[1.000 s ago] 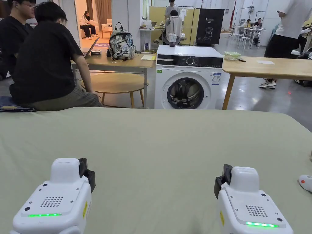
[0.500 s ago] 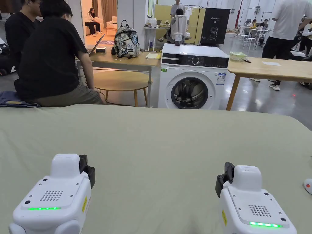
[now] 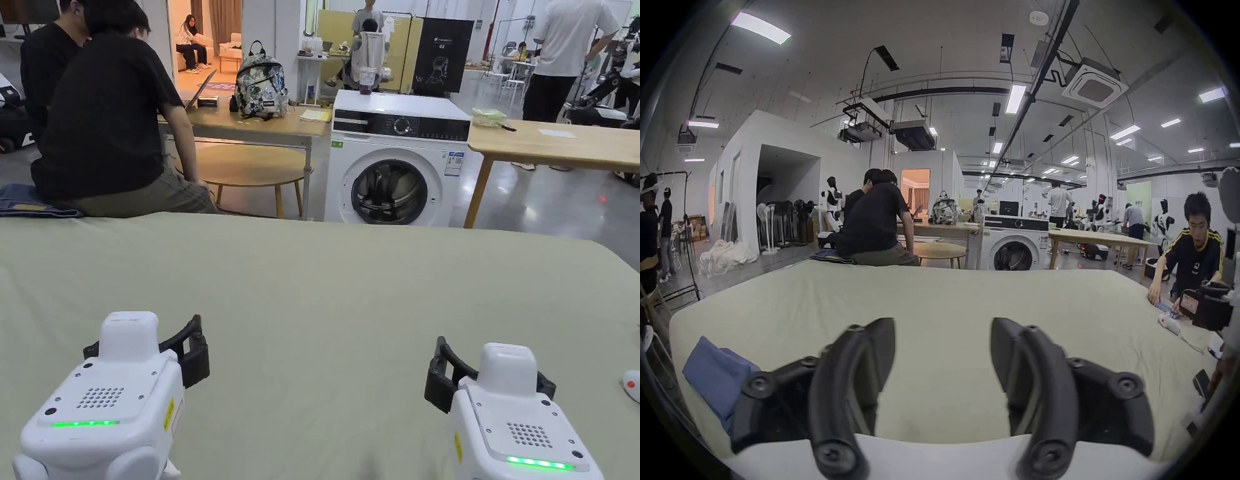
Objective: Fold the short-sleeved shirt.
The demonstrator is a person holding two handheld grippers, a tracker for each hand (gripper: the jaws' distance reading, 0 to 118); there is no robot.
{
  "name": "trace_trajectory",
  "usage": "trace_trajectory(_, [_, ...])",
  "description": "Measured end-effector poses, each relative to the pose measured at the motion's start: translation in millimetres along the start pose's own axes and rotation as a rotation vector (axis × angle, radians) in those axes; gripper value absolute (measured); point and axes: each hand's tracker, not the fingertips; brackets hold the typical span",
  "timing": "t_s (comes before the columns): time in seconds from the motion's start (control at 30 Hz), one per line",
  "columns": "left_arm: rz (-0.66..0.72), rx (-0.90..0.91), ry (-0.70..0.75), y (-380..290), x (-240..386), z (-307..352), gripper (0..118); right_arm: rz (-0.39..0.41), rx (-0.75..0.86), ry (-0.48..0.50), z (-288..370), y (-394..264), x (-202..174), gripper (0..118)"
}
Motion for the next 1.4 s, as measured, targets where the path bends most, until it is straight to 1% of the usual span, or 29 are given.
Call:
trace_trajectory(0.03, [0.001,-0.003,-0.007,1,0,-1,72,-0.002,0.002,0.0,0,0,0,87])
trace_trajectory(0.1, [-0.004,-0.002,-0.009,1,1,-1,77,-0.004,0.0,0.004,0,0,1,88])
trace_trajectory(0.13, [-0.006,0.006,-0.012,1,1,0,77,0.001,-0.002,-0.001,-1,0,1,88])
trace_trajectory(0.27, [-0.03,0.035,-0.01,3,4,2,77,0.025,0.016,-0.009,1,2,1,90])
trace_trajectory(0.33, [-0.04,0.046,-0.004,4,5,3,77,0.028,0.022,-0.006,2,4,1,93])
trace_trajectory(0.43, [-0.041,0.065,0.013,4,6,5,77,0.017,0.035,0.008,3,5,4,93])
trace_trajectory(0.6, [-0.048,0.059,0.013,5,8,4,77,-0.016,0.029,0.025,3,6,7,93])
trace_trajectory(0.73, [-0.054,0.058,0.008,4,8,5,77,-0.079,0.017,0.059,4,8,12,93])
trace_trajectory(0.77, [-0.054,0.056,0.007,4,7,5,77,-0.093,0.015,0.044,4,9,11,93])
trace_trajectory(0.83, [-0.049,0.046,0.001,3,6,5,77,-0.085,-0.003,-0.016,1,11,8,93])
trace_trajectory(0.9, [-0.043,0.039,0.001,2,5,5,77,-0.081,-0.005,-0.029,-2,11,7,93])
trace_trajectory(0.97, [-0.036,0.035,0.007,2,4,6,77,-0.084,-0.004,-0.012,-2,12,9,93])
trace_trajectory(1.03, [-0.028,0.029,0.001,2,4,6,77,-0.11,-0.011,0.029,-2,13,10,93])
trace_trajectory(1.07, [-0.025,0.029,-0.003,2,4,6,77,-0.125,-0.018,0.034,-3,15,10,93])
trace_trajectory(1.23, [-0.021,0.023,-0.013,3,6,5,77,-0.164,-0.032,0.048,-3,21,8,94])
trace_trajectory(1.4, [-0.031,0.028,-0.017,5,8,6,77,-0.213,-0.063,0.022,-3,29,6,96])
